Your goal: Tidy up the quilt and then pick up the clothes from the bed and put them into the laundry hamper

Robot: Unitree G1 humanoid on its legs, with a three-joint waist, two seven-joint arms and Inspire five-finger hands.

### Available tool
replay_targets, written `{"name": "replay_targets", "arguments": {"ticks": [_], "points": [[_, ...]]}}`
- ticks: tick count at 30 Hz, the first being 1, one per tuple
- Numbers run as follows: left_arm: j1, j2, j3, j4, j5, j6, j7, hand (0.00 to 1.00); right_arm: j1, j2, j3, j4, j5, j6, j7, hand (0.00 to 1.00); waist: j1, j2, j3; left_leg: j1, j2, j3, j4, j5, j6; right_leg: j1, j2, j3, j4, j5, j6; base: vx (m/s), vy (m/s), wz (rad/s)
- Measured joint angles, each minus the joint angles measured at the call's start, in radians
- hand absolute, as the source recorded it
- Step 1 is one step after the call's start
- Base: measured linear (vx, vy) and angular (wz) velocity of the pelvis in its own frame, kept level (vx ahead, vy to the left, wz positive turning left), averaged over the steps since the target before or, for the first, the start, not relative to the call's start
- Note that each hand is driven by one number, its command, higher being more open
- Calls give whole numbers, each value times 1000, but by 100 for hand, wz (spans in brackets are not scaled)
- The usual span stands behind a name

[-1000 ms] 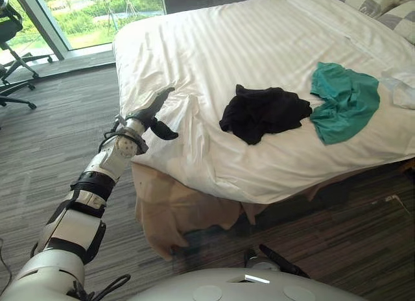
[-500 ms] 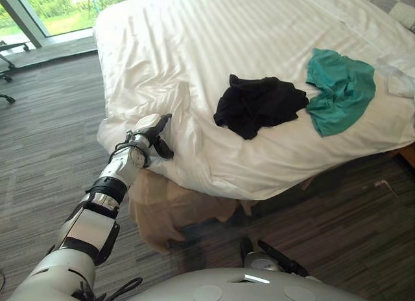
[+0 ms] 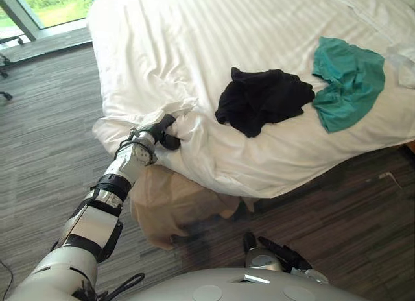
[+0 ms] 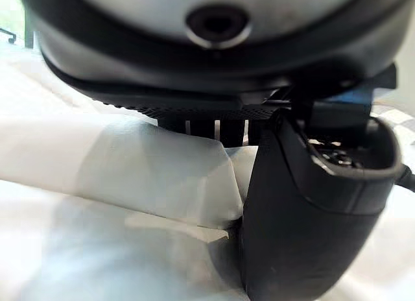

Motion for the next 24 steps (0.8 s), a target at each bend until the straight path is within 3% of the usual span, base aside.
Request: {"name": "replay_targets", "arguments": {"ticks": [3,8,9,11,14,17,20,24], "points": [[106,32,-1,-132,-104,-33,-72,0,-3,-6,2,15,3,-5,-2,100,21,0,0,2,0,-40,0,0,0,24,-6,-37,0,-1,-1,-34,-5,38],[314,88,30,-338,-268,-35,-227,0,-22,-19,26,53,20,7,-5,100,61,-5,-3,2,9,-120,17,-6,10,73,-10,-106,3,-4,-6,-16,-9,43],[376,92,59,-380,-273,-29,-270,100,-29,-25,33,62,22,15,-4,100,73,-7,-6,-3,14,-137,28,-8,13,81,-10,-118,5,-5,-7,-8,-17,42],[487,100,104,-422,-271,1,-319,100,-41,-33,41,84,39,34,-2,100,102,-16,-15,-2,18,-154,31,-8,13,94,-9,-129,5,-11,-14,-8,-26,29],[563,90,165,-420,-278,58,-332,100,-45,-34,53,92,52,44,-1,100,120,-23,-18,-2,22,-164,37,-16,17,107,-8,-138,5,-16,-9,-16,-30,14],[623,19,323,-297,-343,105,-307,100,-42,-35,65,114,52,54,4,100,135,-33,-34,0,28,-171,54,-28,16,118,-6,-156,6,-23,-5,-23,-48,4],[643,-108,610,-41,-403,119,-165,100,-37,-31,68,127,51,55,17,100,142,-49,-42,6,31,-171,63,-42,13,124,-11,-171,26,-59,10,-27,-52,2],[725,-127,954,199,-410,183,85,100,-24,-23,56,130,51,76,35,100,168,-68,-54,17,42,-171,64,-43,9,132,-6,-192,41,-94,16,1,-75,5]]}}
